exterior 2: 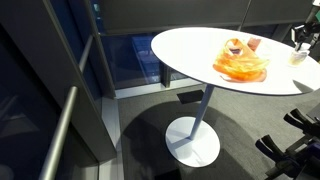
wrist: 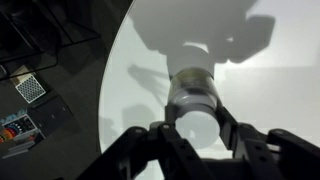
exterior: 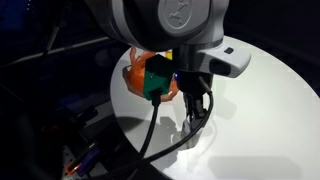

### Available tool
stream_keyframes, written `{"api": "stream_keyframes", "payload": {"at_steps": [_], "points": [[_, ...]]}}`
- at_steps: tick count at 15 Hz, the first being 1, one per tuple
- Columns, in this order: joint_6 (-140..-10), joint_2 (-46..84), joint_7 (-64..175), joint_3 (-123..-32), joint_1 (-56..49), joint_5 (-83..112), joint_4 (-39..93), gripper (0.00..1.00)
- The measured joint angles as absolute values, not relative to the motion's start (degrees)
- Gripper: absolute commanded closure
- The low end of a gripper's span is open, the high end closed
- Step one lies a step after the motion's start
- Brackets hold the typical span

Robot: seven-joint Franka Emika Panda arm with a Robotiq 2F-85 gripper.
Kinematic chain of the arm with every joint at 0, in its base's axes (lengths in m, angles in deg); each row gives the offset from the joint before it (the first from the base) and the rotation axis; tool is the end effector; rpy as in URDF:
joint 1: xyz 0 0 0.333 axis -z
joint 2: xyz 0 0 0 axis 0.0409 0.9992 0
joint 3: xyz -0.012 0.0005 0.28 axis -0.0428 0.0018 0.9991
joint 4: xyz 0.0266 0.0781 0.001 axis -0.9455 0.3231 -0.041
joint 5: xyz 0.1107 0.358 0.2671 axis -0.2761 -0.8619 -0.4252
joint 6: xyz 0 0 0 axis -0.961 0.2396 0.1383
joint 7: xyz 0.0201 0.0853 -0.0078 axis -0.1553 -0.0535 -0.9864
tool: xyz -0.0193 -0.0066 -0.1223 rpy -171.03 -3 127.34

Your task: Put the white bottle into the carrier bag

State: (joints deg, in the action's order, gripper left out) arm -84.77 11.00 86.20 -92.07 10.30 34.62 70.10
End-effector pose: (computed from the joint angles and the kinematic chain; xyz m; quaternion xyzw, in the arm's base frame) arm 0.4625 -0.2881 0.1598 0.9076 -0.3953 0.0053 0.1415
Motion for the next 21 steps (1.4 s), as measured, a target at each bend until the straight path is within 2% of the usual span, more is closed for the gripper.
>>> {"api": "stream_keyframes", "payload": {"at_steps": [10, 21], "points": [[-83.63, 7.28, 90.38, -90.84, 5.67, 42.7, 69.71, 0.81], [-72.72, -4.09, 84.76, -81.85, 4.87, 42.11, 69.63, 0.81]]}}
